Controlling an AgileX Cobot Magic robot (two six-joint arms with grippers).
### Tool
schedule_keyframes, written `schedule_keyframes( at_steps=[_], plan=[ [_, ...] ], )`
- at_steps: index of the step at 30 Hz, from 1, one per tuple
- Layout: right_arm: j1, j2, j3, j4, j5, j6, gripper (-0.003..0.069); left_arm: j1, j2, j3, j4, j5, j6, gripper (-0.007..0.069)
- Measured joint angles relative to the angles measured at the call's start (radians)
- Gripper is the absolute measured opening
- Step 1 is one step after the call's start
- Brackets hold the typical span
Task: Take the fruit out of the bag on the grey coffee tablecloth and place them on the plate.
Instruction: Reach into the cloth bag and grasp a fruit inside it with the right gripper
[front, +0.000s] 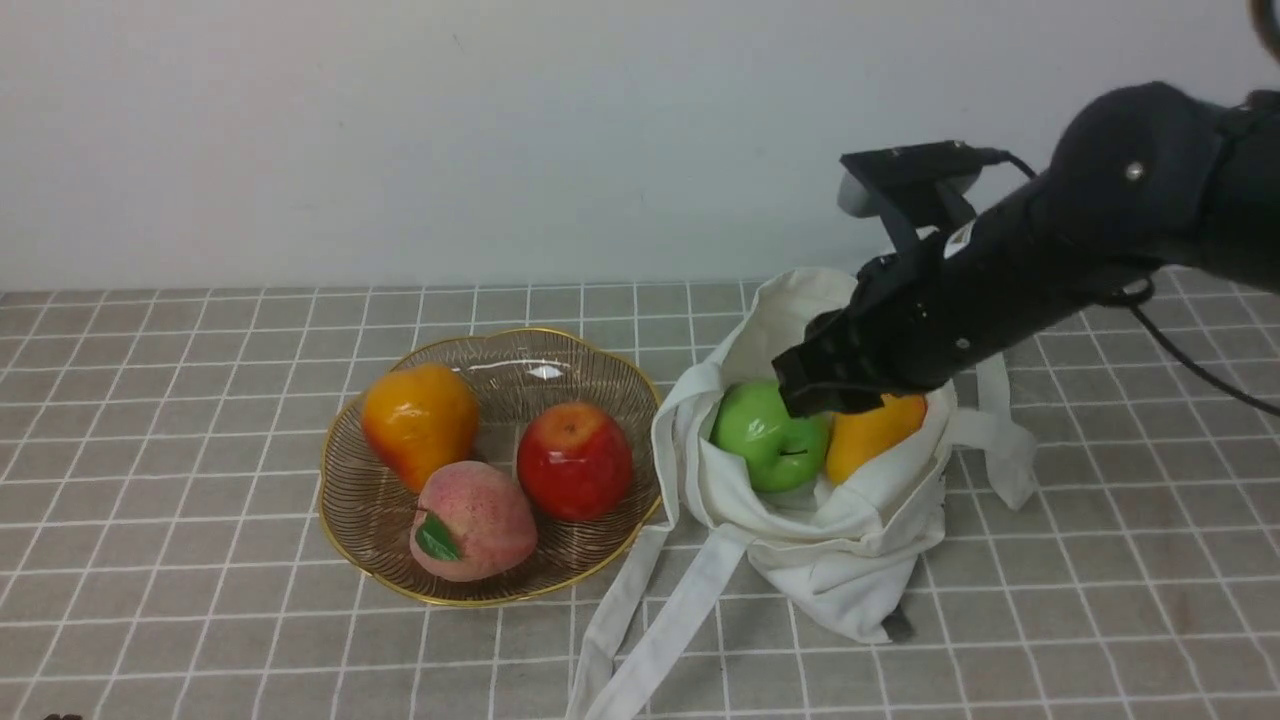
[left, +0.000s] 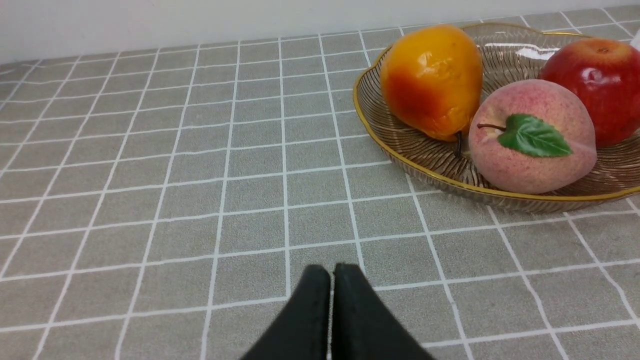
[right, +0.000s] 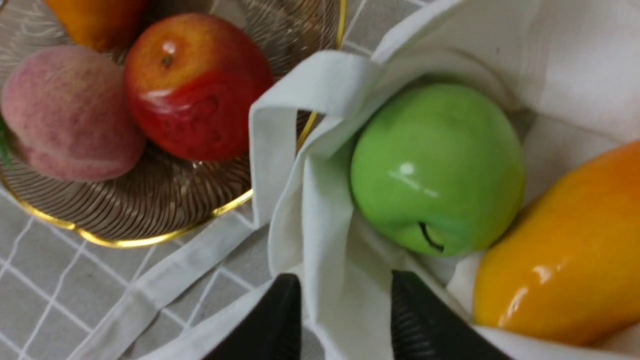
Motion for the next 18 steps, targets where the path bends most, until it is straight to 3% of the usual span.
schedule_keyframes(
  at_steps=[5,7,10,18],
  plan=[
    [0.000,0.091,-0.028,-0.010,-0.076,-0.001,0.0562,0.000,0.000,0.000,0.000,0.000,-0.004,-0.0008],
    [0.000,0.122,-0.028,-0.025,-0.116,-0.001,0.0644,0.000,0.000,0.000,0.000,0.000,-0.005,-0.0008],
    [0.000,0.166,-0.028,-0.062,-0.180,0.003,0.0684,0.000,0.000,0.000,0.000,0.000,-0.006,-0.0008],
    [0.000,0.239,-0.028,-0.070,-0.241,0.014,0.0691,0.000,0.000,0.000,0.000,0.000,-0.007,-0.0008]
  ],
)
